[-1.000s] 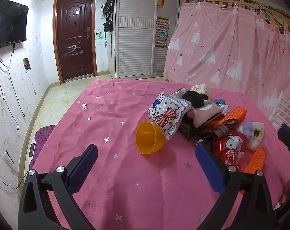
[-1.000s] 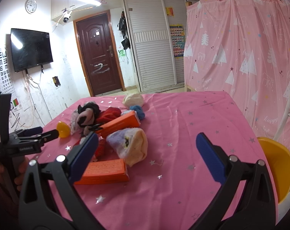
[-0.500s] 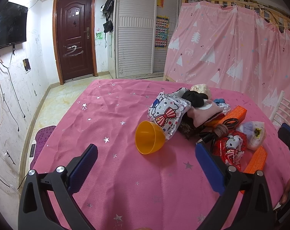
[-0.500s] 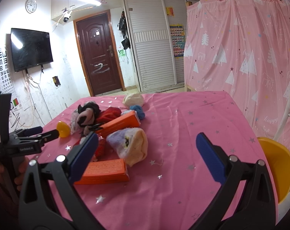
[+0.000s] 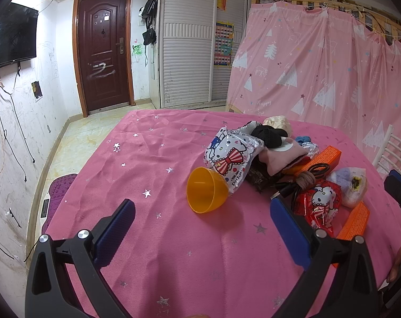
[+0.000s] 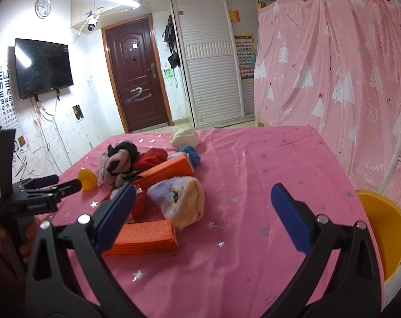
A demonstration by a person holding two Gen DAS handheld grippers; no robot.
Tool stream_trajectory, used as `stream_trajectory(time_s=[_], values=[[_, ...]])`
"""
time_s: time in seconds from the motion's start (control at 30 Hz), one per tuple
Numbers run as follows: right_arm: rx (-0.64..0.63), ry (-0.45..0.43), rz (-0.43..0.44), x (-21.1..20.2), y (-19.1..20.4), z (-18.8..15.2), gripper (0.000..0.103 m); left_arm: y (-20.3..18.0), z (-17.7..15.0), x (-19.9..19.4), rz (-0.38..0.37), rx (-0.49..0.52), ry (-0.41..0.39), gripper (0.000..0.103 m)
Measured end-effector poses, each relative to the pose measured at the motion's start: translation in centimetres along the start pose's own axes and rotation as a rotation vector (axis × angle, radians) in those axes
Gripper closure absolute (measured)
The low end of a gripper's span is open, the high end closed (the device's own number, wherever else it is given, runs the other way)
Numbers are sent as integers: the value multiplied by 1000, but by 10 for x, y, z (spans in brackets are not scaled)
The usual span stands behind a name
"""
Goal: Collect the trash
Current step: 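Grasp the yellow cup with the left tool while the right tool grasps the lavender sock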
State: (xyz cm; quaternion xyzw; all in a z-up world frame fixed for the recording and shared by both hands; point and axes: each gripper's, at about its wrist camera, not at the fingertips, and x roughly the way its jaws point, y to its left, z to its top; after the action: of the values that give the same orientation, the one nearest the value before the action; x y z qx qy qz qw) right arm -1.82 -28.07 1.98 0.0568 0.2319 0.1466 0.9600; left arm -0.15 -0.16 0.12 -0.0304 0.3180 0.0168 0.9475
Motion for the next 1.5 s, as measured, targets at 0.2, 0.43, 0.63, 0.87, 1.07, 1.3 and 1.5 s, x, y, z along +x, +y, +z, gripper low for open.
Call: stream_trajectory(time_s=[0.2, 0.43, 0.63, 0.87, 1.07, 1.3, 1.5], values=[[-1, 12, -3, 2, 2, 1, 5, 0, 1, 4, -5, 4, 24, 8], [-9, 103, -3, 16, 7, 6, 5, 8, 10, 31, -13, -25, 159, 8], [10, 172, 5, 27, 1, 14, 5, 18, 17, 47, -33, -62, 239, 9], [-34, 266, -7, 47, 7, 26, 5, 20, 33, 56, -12, -57, 264, 18], [-54, 351, -3, 66, 11, 25, 40, 19, 37, 66, -39, -45, 283, 56], [-63, 394, 35, 78, 11, 18, 91, 12, 29, 57, -67, -4, 250, 68], [-73, 362, 11, 70, 11, 19, 92, 17, 22, 42, -80, -11, 225, 68]])
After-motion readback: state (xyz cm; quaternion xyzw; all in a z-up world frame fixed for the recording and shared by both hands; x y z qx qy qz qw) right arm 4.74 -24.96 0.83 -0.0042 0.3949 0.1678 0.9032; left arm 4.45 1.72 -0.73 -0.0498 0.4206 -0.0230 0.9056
